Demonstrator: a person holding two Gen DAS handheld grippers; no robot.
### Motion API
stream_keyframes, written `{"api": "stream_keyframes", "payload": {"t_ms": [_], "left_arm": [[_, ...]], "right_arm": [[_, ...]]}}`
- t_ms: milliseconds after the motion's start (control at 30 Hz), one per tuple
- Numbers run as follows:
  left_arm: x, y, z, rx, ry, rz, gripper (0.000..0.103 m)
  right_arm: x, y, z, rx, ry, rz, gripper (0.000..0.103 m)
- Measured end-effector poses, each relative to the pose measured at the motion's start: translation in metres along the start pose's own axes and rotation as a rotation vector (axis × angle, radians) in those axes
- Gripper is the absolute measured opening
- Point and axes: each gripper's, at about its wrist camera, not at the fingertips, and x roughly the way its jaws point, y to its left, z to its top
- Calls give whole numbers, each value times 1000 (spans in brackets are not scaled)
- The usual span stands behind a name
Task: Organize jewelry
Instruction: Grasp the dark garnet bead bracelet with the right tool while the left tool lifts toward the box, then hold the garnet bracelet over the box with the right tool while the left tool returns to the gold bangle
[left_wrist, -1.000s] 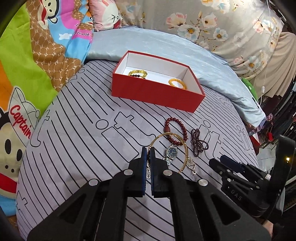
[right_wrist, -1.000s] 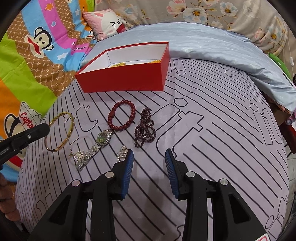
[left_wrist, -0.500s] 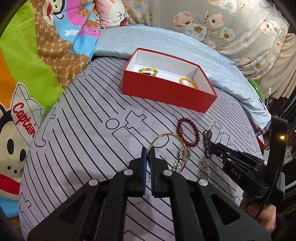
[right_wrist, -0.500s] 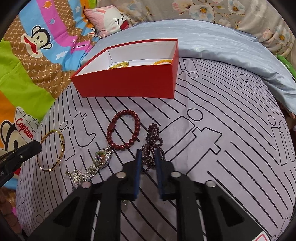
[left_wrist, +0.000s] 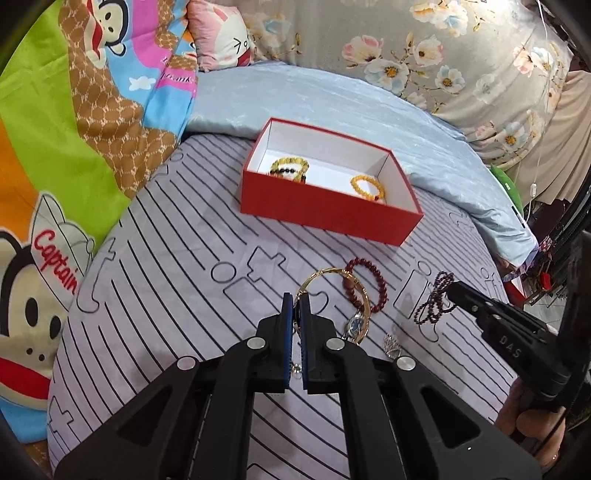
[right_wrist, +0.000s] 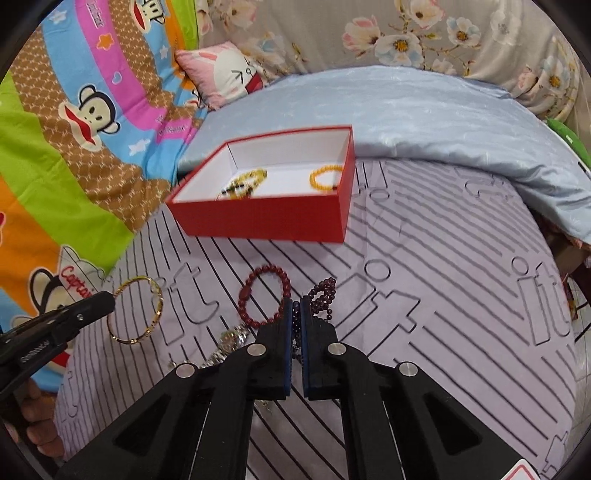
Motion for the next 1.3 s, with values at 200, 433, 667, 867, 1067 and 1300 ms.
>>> {"api": "stream_keyframes", "payload": {"t_ms": [200, 433, 667, 867, 1067, 1300], "left_arm": [[-6, -7, 29, 25, -54, 4, 4], [2, -16, 70, 59, -108, 29, 3], [28, -24, 109, 87, -129, 61, 0], [47, -24, 138, 92, -137, 68, 0], [51, 3, 117, 68, -99, 90, 12], [85, 40, 53, 22, 26, 163, 59]], "right_arm": [[-18, 1, 32, -4, -59, 35, 4], [-12, 6, 74, -22, -109, 33, 4], [17, 8, 108, -21, -109, 44, 4], [43, 13, 127, -32, -95, 33, 4], [48, 10, 119, -13, -77, 53, 4], [44, 15, 91, -23, -64, 48, 4]]}}
